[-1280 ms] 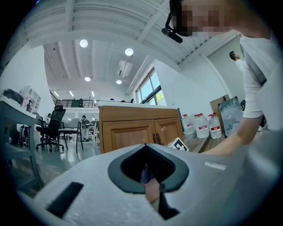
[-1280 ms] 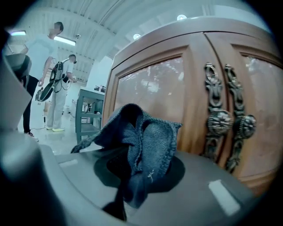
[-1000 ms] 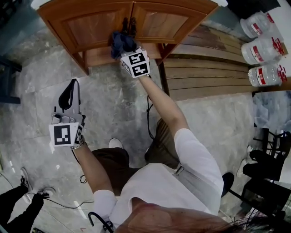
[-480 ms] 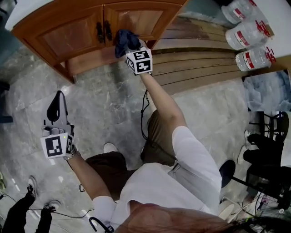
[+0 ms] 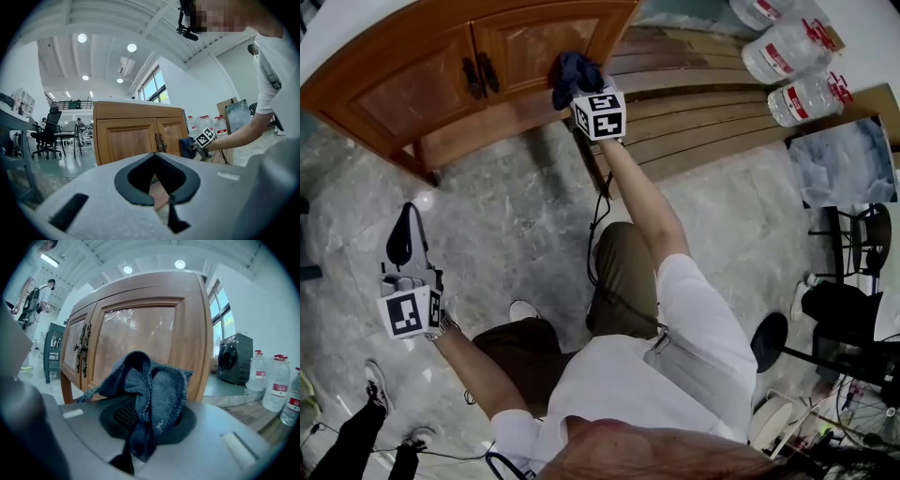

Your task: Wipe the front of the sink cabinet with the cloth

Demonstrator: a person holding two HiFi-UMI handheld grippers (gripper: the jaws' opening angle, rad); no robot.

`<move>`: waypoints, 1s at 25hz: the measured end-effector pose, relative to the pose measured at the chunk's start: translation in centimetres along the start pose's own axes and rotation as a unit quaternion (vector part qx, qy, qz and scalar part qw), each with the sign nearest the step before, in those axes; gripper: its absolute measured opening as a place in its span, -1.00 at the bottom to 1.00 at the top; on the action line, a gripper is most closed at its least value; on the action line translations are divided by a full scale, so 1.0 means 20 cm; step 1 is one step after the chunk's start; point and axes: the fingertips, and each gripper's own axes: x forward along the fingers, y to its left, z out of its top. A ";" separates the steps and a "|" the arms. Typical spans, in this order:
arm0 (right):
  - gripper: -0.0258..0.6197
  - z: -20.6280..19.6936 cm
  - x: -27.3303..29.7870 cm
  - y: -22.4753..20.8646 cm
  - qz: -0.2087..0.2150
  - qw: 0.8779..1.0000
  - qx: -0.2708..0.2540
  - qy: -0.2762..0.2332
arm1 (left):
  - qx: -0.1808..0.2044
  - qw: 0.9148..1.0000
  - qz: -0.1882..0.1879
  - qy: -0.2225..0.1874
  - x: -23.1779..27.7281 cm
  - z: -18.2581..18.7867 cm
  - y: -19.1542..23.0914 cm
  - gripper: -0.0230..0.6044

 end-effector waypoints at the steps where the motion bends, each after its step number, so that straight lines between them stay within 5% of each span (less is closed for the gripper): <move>1: -0.64 -0.01 -0.01 -0.05 -0.011 1.000 0.004 0.002 | 0.000 1.000 -0.001 0.000 0.00 0.00 -0.01 -0.92; 19: -0.63 -0.06 -0.18 -0.37 -0.046 0.998 0.030 0.006 | 0.006 1.000 -0.018 0.001 0.05 0.02 -0.13 -0.92; 25: -0.63 -0.08 -0.10 -0.31 -0.045 0.999 0.012 0.018 | -0.007 1.000 -0.022 -0.003 0.06 -0.03 -0.05 -0.92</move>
